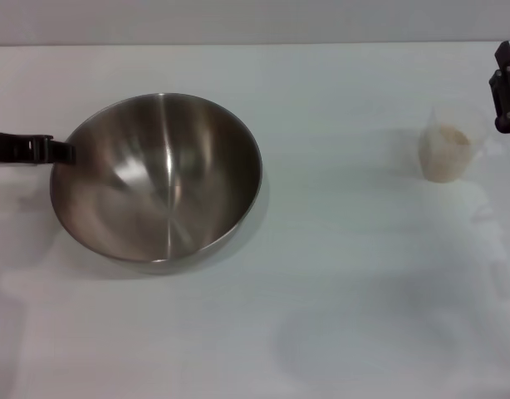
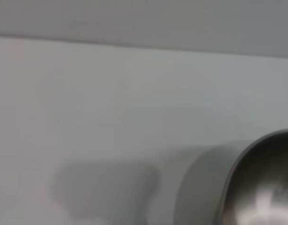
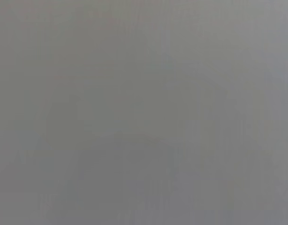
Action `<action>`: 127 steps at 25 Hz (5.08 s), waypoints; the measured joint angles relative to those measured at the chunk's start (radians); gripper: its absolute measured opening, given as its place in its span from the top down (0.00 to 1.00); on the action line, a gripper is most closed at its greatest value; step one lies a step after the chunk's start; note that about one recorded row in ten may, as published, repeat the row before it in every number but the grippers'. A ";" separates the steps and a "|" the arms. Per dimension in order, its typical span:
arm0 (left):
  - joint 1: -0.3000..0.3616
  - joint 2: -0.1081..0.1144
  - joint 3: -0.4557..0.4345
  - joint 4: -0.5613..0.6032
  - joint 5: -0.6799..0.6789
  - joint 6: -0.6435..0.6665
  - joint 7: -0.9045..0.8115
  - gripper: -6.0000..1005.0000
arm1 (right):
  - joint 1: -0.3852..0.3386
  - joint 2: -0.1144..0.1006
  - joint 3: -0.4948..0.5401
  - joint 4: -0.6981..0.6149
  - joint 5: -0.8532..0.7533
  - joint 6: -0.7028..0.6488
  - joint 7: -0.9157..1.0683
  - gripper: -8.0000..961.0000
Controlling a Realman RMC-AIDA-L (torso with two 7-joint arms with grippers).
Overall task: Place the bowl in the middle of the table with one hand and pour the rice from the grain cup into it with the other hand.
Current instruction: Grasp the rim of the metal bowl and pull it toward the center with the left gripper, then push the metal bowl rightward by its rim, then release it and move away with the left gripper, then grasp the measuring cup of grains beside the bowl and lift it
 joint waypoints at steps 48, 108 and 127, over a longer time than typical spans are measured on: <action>-0.155 -0.008 0.033 0.143 0.065 -0.044 0.081 0.99 | -0.011 0.002 0.000 0.002 -0.012 -0.077 0.000 0.52; -0.201 -0.010 0.148 0.260 -0.143 0.358 0.289 0.55 | -0.008 0.000 0.004 0.000 -0.012 -0.105 0.000 0.52; -0.039 -0.010 0.180 0.247 -0.410 0.704 0.521 0.41 | -0.002 0.000 0.008 0.000 -0.012 -0.127 0.000 0.52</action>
